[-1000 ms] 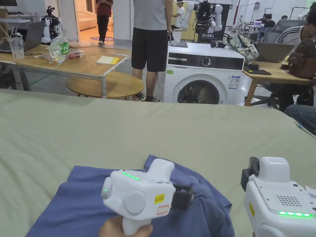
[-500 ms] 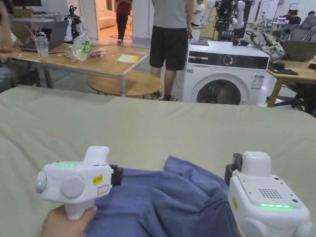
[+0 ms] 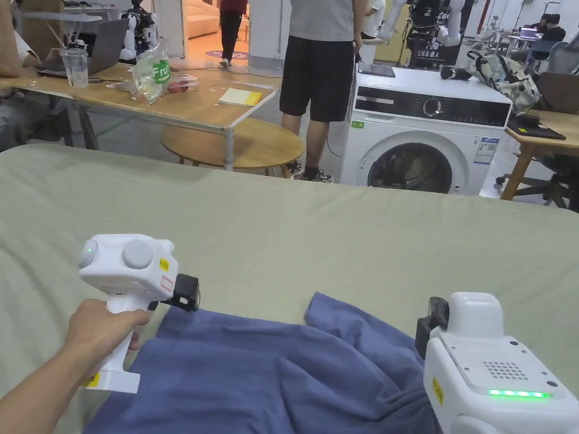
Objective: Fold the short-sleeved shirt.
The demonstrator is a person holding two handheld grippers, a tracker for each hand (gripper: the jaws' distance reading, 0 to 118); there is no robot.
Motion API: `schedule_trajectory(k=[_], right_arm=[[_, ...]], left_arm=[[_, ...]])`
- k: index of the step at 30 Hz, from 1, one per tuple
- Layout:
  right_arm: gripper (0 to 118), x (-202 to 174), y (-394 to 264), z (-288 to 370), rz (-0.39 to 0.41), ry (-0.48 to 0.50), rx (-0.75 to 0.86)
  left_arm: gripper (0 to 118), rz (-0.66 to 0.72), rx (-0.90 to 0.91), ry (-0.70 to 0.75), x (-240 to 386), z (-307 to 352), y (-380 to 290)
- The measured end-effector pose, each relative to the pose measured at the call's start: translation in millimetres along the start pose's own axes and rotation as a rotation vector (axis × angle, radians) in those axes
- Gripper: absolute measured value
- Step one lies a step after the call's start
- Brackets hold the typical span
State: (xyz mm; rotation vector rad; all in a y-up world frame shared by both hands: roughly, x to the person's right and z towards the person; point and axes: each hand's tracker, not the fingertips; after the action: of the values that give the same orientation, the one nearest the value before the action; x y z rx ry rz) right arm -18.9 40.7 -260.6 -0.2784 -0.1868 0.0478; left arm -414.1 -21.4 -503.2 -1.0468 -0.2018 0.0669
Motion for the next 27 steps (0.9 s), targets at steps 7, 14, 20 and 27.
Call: schedule_trajectory(k=[7, 14, 20, 27], right_arm=[[0, 24.6, -4.7, -2.2, 0.029, -0.042, -0.034], [0, 51.3, 6.9, -38.3, -0.004, -0.033, -0.153], [45, 58.9, -3.1, -107.4, 0.05, 0.047, -0.408], [54, 56.4, -51.0, -174.8, -0.012, 0.133, -0.73]], left_arm=[[66, -0.064, -0.007, 0.116, 23.5, -22.7, -17.6], [0, -0.089, 0.087, -0.035, 30.4, 8.2, -41.0], [0, -0.067, 0.183, -0.036, 10.6, 50.1, -60.7], [0, -0.074, 0.207, -0.033, 3.9, 66.9, -83.1]])
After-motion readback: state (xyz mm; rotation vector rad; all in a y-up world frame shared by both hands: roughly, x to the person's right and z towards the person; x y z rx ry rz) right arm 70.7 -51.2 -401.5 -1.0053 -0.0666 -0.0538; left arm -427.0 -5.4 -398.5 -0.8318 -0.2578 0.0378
